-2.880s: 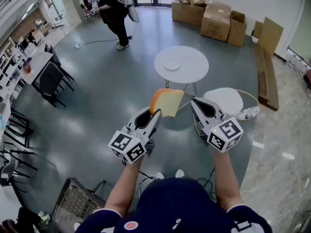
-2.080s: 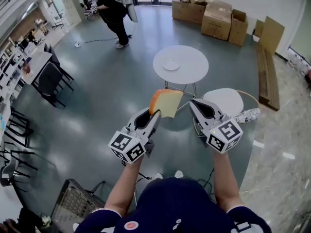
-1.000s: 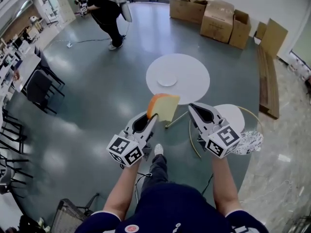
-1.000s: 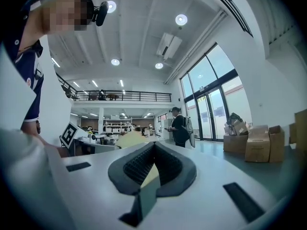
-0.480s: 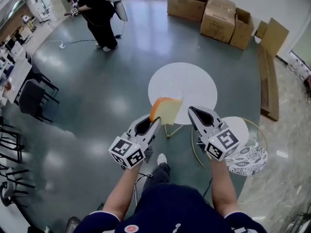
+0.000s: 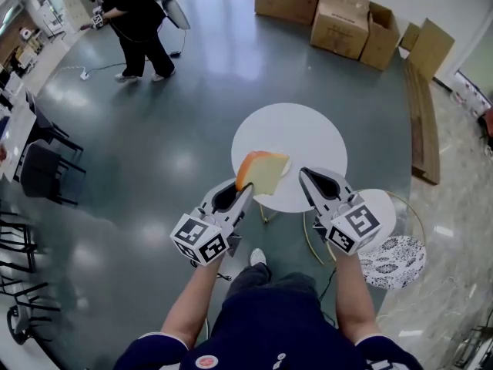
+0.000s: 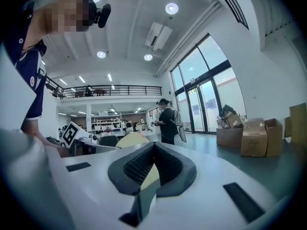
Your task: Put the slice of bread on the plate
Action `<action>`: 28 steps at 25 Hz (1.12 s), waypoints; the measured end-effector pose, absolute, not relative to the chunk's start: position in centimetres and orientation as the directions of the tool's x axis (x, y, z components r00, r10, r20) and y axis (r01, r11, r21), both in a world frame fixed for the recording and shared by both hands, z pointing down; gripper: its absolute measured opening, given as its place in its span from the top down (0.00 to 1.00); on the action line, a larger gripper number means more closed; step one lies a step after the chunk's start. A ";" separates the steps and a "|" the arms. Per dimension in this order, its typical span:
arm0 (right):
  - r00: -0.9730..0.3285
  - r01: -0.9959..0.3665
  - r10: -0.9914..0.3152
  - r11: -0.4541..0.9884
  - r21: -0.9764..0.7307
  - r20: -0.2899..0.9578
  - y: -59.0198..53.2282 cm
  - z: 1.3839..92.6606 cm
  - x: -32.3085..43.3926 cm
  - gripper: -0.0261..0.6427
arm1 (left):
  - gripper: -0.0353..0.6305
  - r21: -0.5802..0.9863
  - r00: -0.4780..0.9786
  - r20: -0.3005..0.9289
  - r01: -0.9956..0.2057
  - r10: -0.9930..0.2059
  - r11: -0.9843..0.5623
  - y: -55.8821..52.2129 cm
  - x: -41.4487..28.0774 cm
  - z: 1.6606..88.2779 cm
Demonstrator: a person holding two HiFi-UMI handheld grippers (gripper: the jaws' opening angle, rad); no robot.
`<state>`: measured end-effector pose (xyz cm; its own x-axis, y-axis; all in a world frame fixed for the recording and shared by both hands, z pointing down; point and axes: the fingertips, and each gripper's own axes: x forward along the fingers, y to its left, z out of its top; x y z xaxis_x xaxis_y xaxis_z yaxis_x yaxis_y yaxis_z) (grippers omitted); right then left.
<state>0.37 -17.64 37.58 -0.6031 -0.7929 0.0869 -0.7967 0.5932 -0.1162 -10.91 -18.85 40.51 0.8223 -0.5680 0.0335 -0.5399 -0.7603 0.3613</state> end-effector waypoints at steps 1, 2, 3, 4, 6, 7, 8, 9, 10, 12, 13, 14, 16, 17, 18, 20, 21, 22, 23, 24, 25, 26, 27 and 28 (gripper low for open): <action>-0.600 -0.799 -0.795 0.590 -0.118 0.090 -18.0 37.7 0.6 0.95 | 0.81 0.364 0.823 0.035 -0.538 -0.567 -0.760 -19.2 -10.7 40.6; -0.598 -0.800 -0.796 0.587 -0.120 0.093 -18.3 37.8 0.9 0.95 | 0.81 0.367 0.824 0.037 -0.537 -0.565 -0.759 -19.5 -10.5 40.7; -0.597 -0.801 -0.797 0.586 -0.123 0.095 -18.5 37.9 1.2 0.95 | 0.81 0.370 0.825 0.040 -0.536 -0.564 -0.759 -19.8 -10.2 40.8; -0.596 -0.802 -0.797 0.585 -0.126 0.096 -18.8 37.9 1.6 0.95 | 0.81 0.373 0.825 0.042 -0.536 -0.564 -0.757 -20.1 -9.9 40.9; -0.598 -0.800 -0.796 0.586 -0.124 0.098 -19.4 38.1 2.3 0.95 | 0.81 0.377 0.823 0.045 -0.539 -0.567 -0.753 -20.7 -9.1 41.2; -0.601 -0.798 -0.793 0.590 -0.122 0.097 -19.6 38.3 2.7 0.95 | 0.81 0.378 0.821 0.046 -0.542 -0.569 -0.751 -20.9 -8.7 41.3; -0.605 -0.795 -0.790 0.594 -0.121 0.096 -19.8 38.5 3.1 0.95 | 0.81 0.379 0.818 0.047 -0.545 -0.573 -0.748 -21.1 -8.2 41.5; -0.611 -0.791 -0.786 0.600 -0.121 0.096 -20.0 38.7 3.5 0.95 | 0.81 0.379 0.816 0.048 -0.549 -0.576 -0.745 -21.2 -7.8 41.6; -0.616 -0.787 -0.782 0.605 -0.122 0.097 -20.2 38.8 3.8 0.95 | 0.81 0.380 0.812 0.048 -0.553 -0.582 -0.741 -21.3 -7.5 41.6; -0.629 -0.777 -0.772 0.617 -0.126 0.095 -20.5 38.9 4.4 0.95 | 0.81 0.382 0.801 0.046 -0.567 -0.597 -0.730 -21.7 -7.0 41.4; -0.635 -0.771 -0.767 0.623 -0.130 0.092 -20.7 38.9 4.6 0.95 | 0.81 0.382 0.794 0.046 -0.575 -0.606 -0.724 -22.0 -6.8 41.2; -0.639 -0.768 -0.764 0.626 -0.135 0.090 -20.9 39.0 4.7 0.95 | 0.81 0.381 0.788 0.047 -0.582 -0.614 -0.718 -22.1 -6.7 41.1; -0.642 -0.765 -0.761 0.628 -0.142 0.095 -21.2 39.2 5.1 0.95 | 0.81 0.380 0.778 0.047 -0.594 -0.626 -0.709 -22.4 -6.3 40.8; -0.645 -0.763 -0.758 0.631 -0.143 0.095 -21.3 39.4 5.3 0.95 | 0.81 0.379 0.774 0.046 -0.598 -0.631 -0.706 -22.5 -6.1 40.7; -0.650 -0.758 -0.754 0.636 -0.145 0.094 -21.4 39.6 5.5 0.95 | 0.81 0.377 0.771 0.046 -0.602 -0.635 -0.704 -22.7 -5.8 40.7; -0.662 -0.747 -0.744 0.647 -0.154 0.088 -21.7 39.8 5.7 0.95 | 0.81 0.375 0.766 0.044 -0.608 -0.642 -0.700 -23.0 -5.2 40.5; -0.667 -0.743 -0.740 0.650 -0.159 0.088 -21.8 39.9 5.8 0.95 | 0.81 0.373 0.764 0.043 -0.610 -0.644 -0.699 -23.2 -5.0 40.5; -0.670 -0.740 -0.737 0.653 -0.163 0.090 -21.9 40.0 5.9 0.95 | 0.81 0.372 0.761 0.042 -0.613 -0.647 -0.697 -23.3 -4.7 40.5; -0.673 -0.737 -0.734 0.655 -0.166 0.091 -22.0 40.0 6.0 0.95 | 0.81 0.371 0.759 0.042 -0.615 -0.650 -0.695 -23.4 -4.6 40.5; -0.676 -0.734 -0.731 0.658 -0.167 0.090 -22.2 40.0 6.1 0.95 | 0.81 0.371 0.757 0.042 -0.618 -0.652 -0.693 -23.6 -4.5 40.5; -0.679 -0.731 -0.729 0.661 -0.167 0.088 -22.4 40.0 6.1 0.95 | 0.81 0.371 0.754 0.042 -0.621 -0.655 -0.691 -23.8 -4.4 40.6; -0.682 -0.729 -0.726 0.664 -0.166 0.087 -22.7 40.0 6.2 0.95 | 0.81 0.372 0.752 0.044 -0.623 -0.658 -0.688 -24.0 -4.3 40.6; -0.684 -0.727 -0.724 0.667 -0.166 0.085 -22.9 40.0 6.3 0.95 | 0.81 0.374 0.750 0.046 -0.625 -0.659 -0.685 -24.2 -4.3 40.7; -0.686 -0.725 -0.723 0.669 -0.166 0.085 -23.2 40.0 6.3 0.95 | 0.81 0.376 0.749 0.048 -0.626 -0.661 -0.683 -24.4 -4.3 40.8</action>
